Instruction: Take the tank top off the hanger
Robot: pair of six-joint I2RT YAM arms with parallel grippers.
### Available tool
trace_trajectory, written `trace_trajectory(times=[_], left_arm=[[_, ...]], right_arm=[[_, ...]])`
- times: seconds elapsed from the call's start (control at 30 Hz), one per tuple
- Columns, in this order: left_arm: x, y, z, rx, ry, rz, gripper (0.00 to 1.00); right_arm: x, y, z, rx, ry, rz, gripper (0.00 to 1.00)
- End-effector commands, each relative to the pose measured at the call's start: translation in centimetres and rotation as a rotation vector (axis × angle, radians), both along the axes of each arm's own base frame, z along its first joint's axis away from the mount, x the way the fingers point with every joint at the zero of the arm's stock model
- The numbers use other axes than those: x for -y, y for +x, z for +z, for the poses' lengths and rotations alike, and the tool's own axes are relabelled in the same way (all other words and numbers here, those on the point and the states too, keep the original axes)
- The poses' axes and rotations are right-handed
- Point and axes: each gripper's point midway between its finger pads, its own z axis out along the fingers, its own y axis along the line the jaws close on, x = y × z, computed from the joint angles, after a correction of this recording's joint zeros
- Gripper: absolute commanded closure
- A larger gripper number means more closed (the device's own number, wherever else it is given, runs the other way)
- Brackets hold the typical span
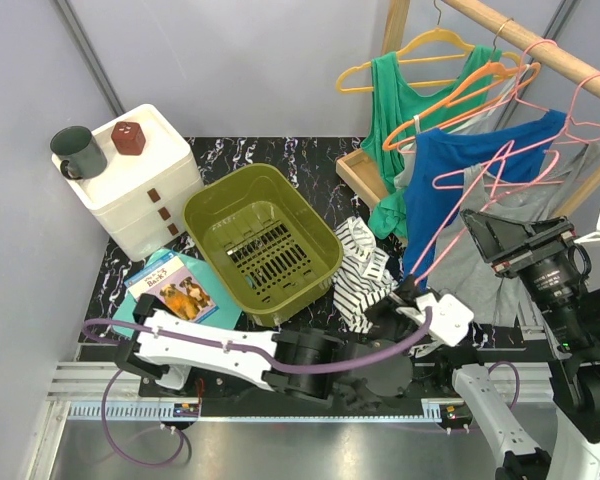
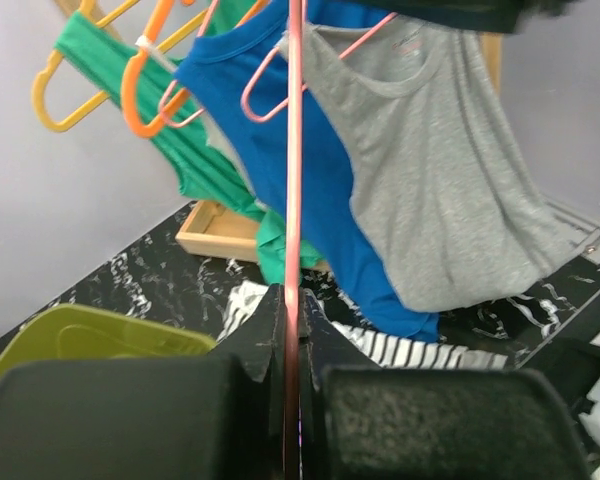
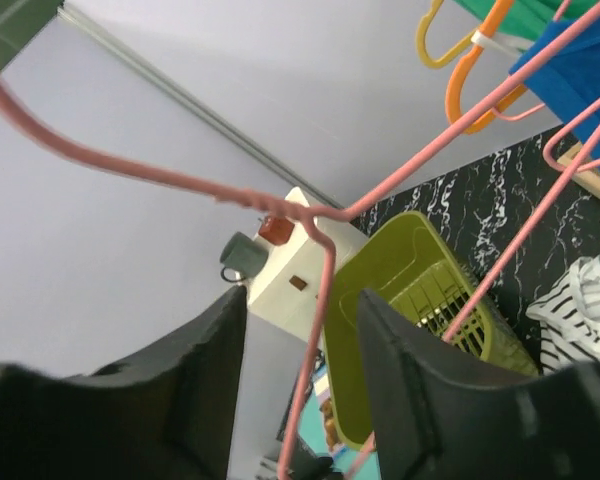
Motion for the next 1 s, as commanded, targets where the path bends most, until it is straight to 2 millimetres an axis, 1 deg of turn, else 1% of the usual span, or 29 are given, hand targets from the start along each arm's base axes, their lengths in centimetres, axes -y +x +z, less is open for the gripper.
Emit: trace_trajectory(times=[0.0, 0.03, 0.07, 0.1, 0.13, 0.17, 0.2, 0.23, 0.27, 0.3, 0.33, 0.37, 0.4, 0.43, 0.47, 0.5, 0.53, 0.57, 0.6, 0.63, 0.7, 0.73, 0.77, 0.8, 0.83, 0.87, 0.9, 0.93, 0.97], left_arm=[[-6.9, 1.7, 6.1, -0.025, -0.153, 0.021, 1.00], [-7.7, 1.9, 6.2, -0.026, -0.146, 0.021, 1.00], [-8.1, 2.0, 6.0, -0.026, -0.135, 0.006, 1.00], [-9.7, 2.4, 6.9, -0.033, -0.159, -0.014, 1.00], [-10.3, 2.5, 6.8, -0.038, -0.153, -0.033, 1.00], [-10.5, 2.9, 6.3, -0.045, -0.143, -0.066, 1.00], [-12.4, 3.4, 6.5, -0.057, -0.132, -0.086, 1.00], [-12.2, 3.1, 6.2, -0.105, -0.156, -0.161, 1.00], [-13.3, 4.8, 5.8, -0.126, -0.160, -0.143, 1.00], [-15.3, 5.3, 6.3, -0.140, -0.182, -0.167, 1.00], [-15.3, 5.0, 5.5, -0.158, -0.168, -0.233, 1.00], [-17.7, 6.7, 6.3, -0.152, -0.206, -0.202, 1.00], [-18.4, 7.1, 6.0, -0.153, -0.189, -0.214, 1.00], [-19.1, 7.9, 6.1, -0.157, -0.185, -0.246, 1.00], [-19.7, 8.2, 6.3, -0.156, -0.178, -0.255, 1.00], [-20.2, 8.6, 5.6, -0.165, -0.133, -0.258, 1.00], [-21.0, 9.4, 6.2, -0.164, -0.131, -0.249, 1.00], [-20.8, 9.8, 5.9, -0.177, -0.107, -0.255, 1.00], [-20.8, 9.9, 5.5, -0.189, -0.082, -0.271, 1.00], [-20.6, 9.8, 5.9, -0.195, -0.086, -0.319, 1.00], [-19.8, 10.5, 5.2, -0.221, -0.068, -0.348, 1.00], [-19.9, 11.1, 5.5, -0.230, -0.071, -0.363, 1.00], [-18.9, 12.0, 4.4, -0.267, -0.047, -0.369, 1.00], [-18.6, 12.3, 4.0, -0.280, -0.029, -0.384, 1.00], [-18.4, 12.6, 4.3, -0.280, -0.028, -0.402, 1.00], [-17.7, 13.4, 3.7, -0.298, -0.012, -0.401, 1.00], [-17.6, 13.7, 4.5, -0.283, -0.021, -0.405, 1.00], [-17.8, 14.4, 4.7, -0.282, -0.027, -0.389, 1.00], [-17.3, 15.3, 4.5, -0.291, -0.021, -0.383, 1.00]], right_arm=[[-0.7, -1.8, 0.8, 0.061, -0.093, 0.055, 0.38], [-0.6, -2.1, 0.9, 0.069, -0.105, 0.051, 0.33], [-0.5, -2.4, 0.9, 0.081, -0.127, 0.047, 0.31], [-0.4, -2.9, 1.1, 0.092, -0.136, 0.045, 0.30], [-0.3, -3.3, 1.2, 0.100, -0.144, 0.043, 0.30], [-0.2, -3.8, 1.3, 0.115, -0.159, 0.036, 0.30], [-0.1, -4.3, 1.5, 0.127, -0.167, 0.037, 0.29], [-0.1, -4.7, 1.6, 0.135, -0.175, 0.037, 0.29], [0.0, -5.0, 1.5, 0.142, -0.192, 0.034, 0.28], [0.1, -5.5, 1.4, 0.142, -0.203, 0.033, 0.28], [0.1, -5.6, 1.2, 0.135, -0.213, 0.032, 0.28], [0.2, -5.9, 0.8, 0.128, -0.231, 0.032, 0.28], [0.2, -5.9, 0.6, 0.119, -0.241, 0.030, 0.28], [0.2, -6.1, 0.3, 0.114, -0.254, 0.039, 0.28], [0.2, -6.2, -0.3, 0.098, -0.263, 0.043, 0.28], [0.1, -6.3, -0.7, 0.091, -0.271, 0.047, 0.28], [0.1, -6.5, -0.9, 0.087, -0.279, 0.051, 0.28], [0.2, -6.8, -1.7, 0.068, -0.284, 0.052, 0.28], [0.2, -7.0, -2.0, 0.066, -0.290, 0.052, 0.28], [0.3, -7.2, -2.3, 0.063, -0.300, 0.051, 0.28], [0.6, -7.7, -3.3, 0.036, -0.309, 0.044, 0.28], [0.7, -7.8, -3.5, 0.033, -0.319, 0.036, 0.28], [0.8, -8.1, -3.9, 0.020, -0.323, 0.036, 0.28], [0.9, -8.3, -4.1, 0.017, -0.328, 0.035, 0.28], [0.9, -8.5, -4.3, 0.017, -0.338, 0.038, 0.27], [0.9, -8.8, -4.6, 0.005, -0.344, 0.040, 0.27], [1.0, -9.0, -4.8, 0.000, -0.352, 0.041, 0.28], [1.1, -9.2, -5.1, -0.002, -0.363, 0.036, 0.27], [1.3, -9.4, -5.6, -0.019, -0.371, 0.032, 0.28]])
